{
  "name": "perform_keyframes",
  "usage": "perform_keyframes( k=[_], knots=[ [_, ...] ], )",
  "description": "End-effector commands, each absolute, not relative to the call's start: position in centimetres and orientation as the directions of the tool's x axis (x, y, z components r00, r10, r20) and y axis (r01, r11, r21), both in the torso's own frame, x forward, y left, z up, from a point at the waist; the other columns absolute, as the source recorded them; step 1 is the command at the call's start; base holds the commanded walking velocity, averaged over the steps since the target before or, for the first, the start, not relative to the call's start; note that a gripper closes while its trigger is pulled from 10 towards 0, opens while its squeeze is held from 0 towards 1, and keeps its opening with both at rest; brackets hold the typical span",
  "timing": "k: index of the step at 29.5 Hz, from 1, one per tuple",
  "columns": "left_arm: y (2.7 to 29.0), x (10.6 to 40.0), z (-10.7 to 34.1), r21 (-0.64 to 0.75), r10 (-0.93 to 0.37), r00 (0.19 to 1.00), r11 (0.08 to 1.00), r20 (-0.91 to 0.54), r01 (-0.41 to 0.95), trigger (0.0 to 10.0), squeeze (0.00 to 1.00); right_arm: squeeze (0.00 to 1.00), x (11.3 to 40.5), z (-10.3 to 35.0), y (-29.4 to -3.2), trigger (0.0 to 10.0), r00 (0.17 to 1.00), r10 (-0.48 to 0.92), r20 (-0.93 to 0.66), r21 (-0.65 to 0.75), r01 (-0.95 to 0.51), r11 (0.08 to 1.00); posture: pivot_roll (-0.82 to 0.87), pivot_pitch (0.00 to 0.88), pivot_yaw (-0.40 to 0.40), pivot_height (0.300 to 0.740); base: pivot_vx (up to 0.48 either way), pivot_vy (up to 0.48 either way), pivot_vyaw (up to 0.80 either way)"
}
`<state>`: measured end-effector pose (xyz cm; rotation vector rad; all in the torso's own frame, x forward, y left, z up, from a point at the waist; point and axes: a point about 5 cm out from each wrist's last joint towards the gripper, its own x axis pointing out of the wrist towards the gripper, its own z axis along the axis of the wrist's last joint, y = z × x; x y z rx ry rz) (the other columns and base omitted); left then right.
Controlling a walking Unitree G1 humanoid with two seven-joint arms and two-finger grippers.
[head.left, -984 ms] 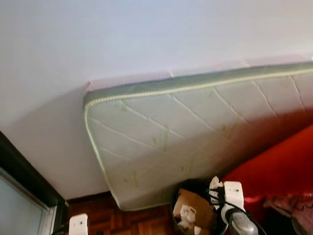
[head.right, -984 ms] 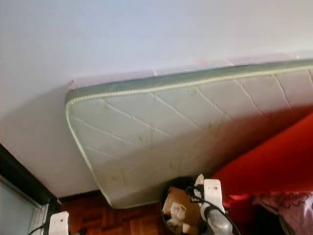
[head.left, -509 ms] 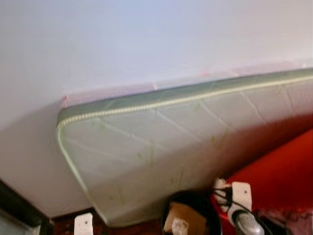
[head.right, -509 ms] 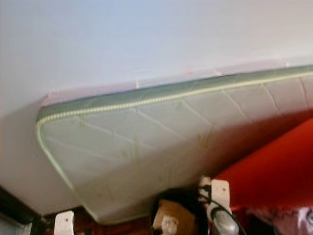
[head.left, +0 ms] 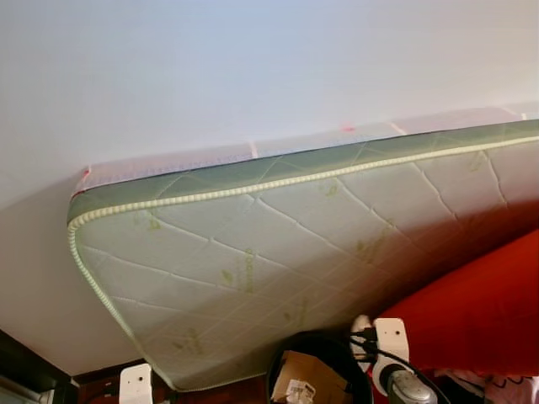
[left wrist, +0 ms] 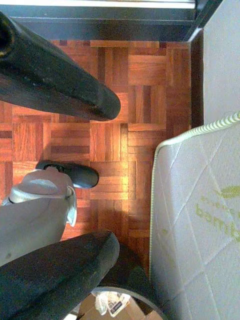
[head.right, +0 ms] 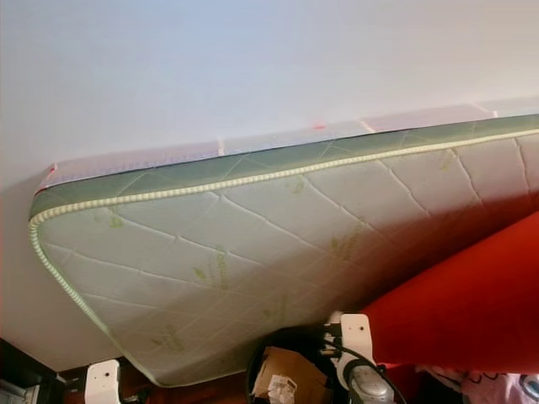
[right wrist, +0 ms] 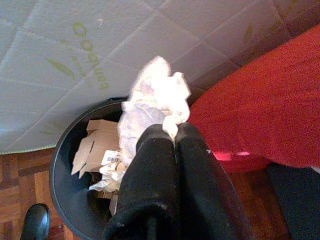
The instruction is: Clean up the room
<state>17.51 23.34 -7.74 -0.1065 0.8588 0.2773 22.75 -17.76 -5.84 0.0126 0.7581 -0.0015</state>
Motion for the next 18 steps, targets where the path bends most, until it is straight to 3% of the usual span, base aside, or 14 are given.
perform_keyframes(
  k=[1,5,11,12,13,14,15,18],
  knots=[
    [23.4,17.1,-7.9,0.020,0.201,0.610,0.957,-0.767,-0.290,10.0,0.00,0.00,22.7,-6.0,-17.5,10.0,0.714,0.010,-0.700,0.020,0.005,1.000,0.13,0.023,-0.036,0.740,0.000,0.000,0.00],
    [23.3,17.1,-7.9,0.021,0.201,0.609,0.957,-0.767,-0.290,10.0,0.00,0.00,22.6,-6.1,-16.6,10.0,0.712,0.058,-0.700,0.055,-0.027,0.998,0.13,0.025,-0.036,0.740,0.000,0.000,0.00],
    [23.3,17.0,-8.0,0.020,0.200,0.608,0.957,-0.769,-0.289,10.0,0.00,0.00,22.0,-6.4,-17.3,10.0,0.704,0.036,-0.709,0.046,-0.005,0.999,0.13,0.029,-0.037,0.740,0.000,0.000,0.00],
    [23.3,17.0,-8.0,0.020,0.200,0.608,0.957,-0.769,-0.289,10.0,0.00,0.14,22.0,-6.3,-17.4,10.0,0.707,0.039,-0.707,0.055,0.000,0.998,0.13,0.029,-0.037,0.740,0.000,0.000,0.00],
    [23.3,17.0,-8.0,0.021,0.200,0.607,0.957,-0.769,-0.288,10.0,0.00,0.77,22.0,-6.3,-17.5,10.0,0.706,0.039,-0.707,0.056,0.000,0.998,0.13,0.029,-0.037,0.740,0.000,0.000,0.00],
    [23.3,17.0,-8.0,0.021,0.199,0.607,0.957,-0.769,-0.288,10.0,0.00,0.77,22.0,-6.3,-17.6,10.0,0.706,0.040,-0.707,0.056,-0.001,0.998,0.13,0.029,-0.037,0.740,0.000,0.000,0.00],
    [23.3,17.0,-8.0,0.021,0.199,0.607,0.957,-0.770,-0.288,10.0,0.00,0.86,22.1,-6.3,-17.7,10.0,0.705,0.039,-0.708,0.055,-0.001,0.999,0.13,0.029,-0.037,0.740,0.000,0.000,0.00],
    [23.3,17.0,-8.0,0.022,0.199,0.607,0.958,-0.769,-0.287,10.0,0.00,0.86,22.2,-6.2,-17.9,10.0,0.704,0.038,-0.709,0.054,0.000,0.999,0.13,0.031,-0.036,0.740,0.000,0.000,0.00]
  ],
)
